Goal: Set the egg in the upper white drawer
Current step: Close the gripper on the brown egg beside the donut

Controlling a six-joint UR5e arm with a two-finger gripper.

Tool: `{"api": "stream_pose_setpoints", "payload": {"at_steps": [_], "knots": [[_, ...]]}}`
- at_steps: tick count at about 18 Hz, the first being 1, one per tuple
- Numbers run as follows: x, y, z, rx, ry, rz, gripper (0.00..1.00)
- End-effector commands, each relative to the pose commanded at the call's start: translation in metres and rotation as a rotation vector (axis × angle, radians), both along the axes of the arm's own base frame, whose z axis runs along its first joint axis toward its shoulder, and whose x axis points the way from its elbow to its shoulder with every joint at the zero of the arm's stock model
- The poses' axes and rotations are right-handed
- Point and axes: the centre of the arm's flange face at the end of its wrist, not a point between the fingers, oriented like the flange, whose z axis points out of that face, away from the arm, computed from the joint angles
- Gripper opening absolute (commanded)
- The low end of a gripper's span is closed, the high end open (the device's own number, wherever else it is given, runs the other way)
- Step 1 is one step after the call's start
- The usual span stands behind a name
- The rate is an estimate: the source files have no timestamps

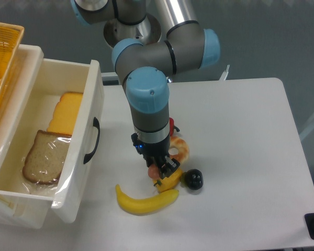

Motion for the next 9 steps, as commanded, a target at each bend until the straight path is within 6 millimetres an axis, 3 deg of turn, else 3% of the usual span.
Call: {"api": "stream_pose_setpoints", "payload": {"at_steps": [9], "knots": [[-0.004, 0.002, 0.017, 0.049, -0.001, 0.166, 0.08]]}}
